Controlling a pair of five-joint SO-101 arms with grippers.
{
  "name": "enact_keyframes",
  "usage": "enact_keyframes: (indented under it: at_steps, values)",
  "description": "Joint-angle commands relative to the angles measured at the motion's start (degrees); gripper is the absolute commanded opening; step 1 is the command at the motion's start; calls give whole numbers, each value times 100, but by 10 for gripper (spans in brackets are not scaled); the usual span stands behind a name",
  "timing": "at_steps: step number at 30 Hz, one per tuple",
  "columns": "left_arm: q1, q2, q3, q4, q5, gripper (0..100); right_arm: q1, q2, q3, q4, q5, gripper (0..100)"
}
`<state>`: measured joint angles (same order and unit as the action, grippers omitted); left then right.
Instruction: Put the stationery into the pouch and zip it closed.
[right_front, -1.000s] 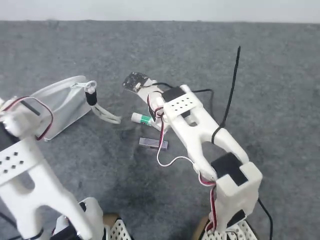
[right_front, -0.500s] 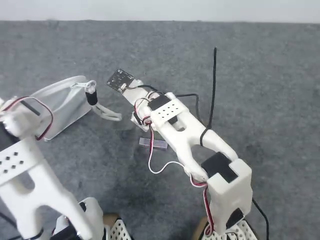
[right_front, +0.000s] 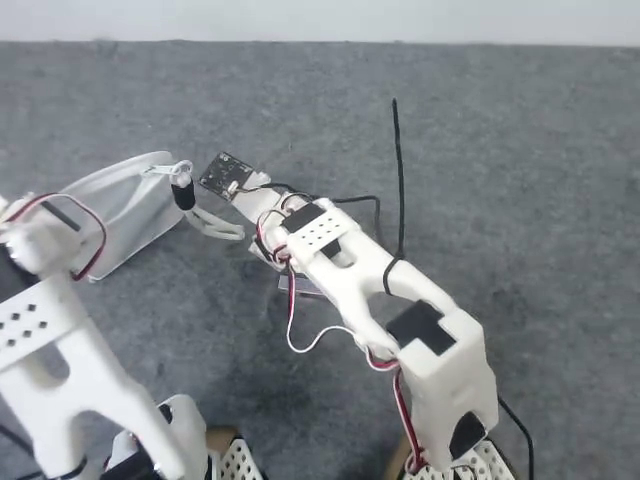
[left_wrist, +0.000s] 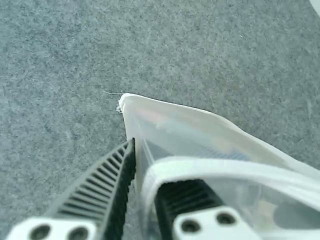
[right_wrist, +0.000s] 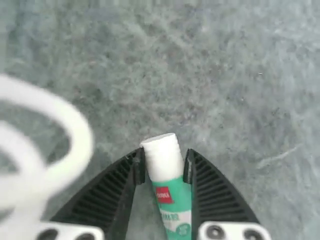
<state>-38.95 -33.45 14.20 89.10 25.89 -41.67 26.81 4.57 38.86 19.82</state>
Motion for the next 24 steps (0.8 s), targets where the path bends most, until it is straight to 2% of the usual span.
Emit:
enact_keyframes:
  at_steps: [1,9,14,19,24]
  values:
    - [-53,0,-22,-202,53,11,40,101,-343,101,-62,110]
    - [-53,0,-22,-202,53,11,259,629,-1521,1745,-62,109]
    - [-53,0,-22,-202,53,11,268,1077,-1934,1974,-62,100]
    - [-53,0,31,-237,53,11,286,1182,-2207,2281,-62,2]
    - [-53,0,31,-264,53,11,295,1059,-2224,2422,-105,6]
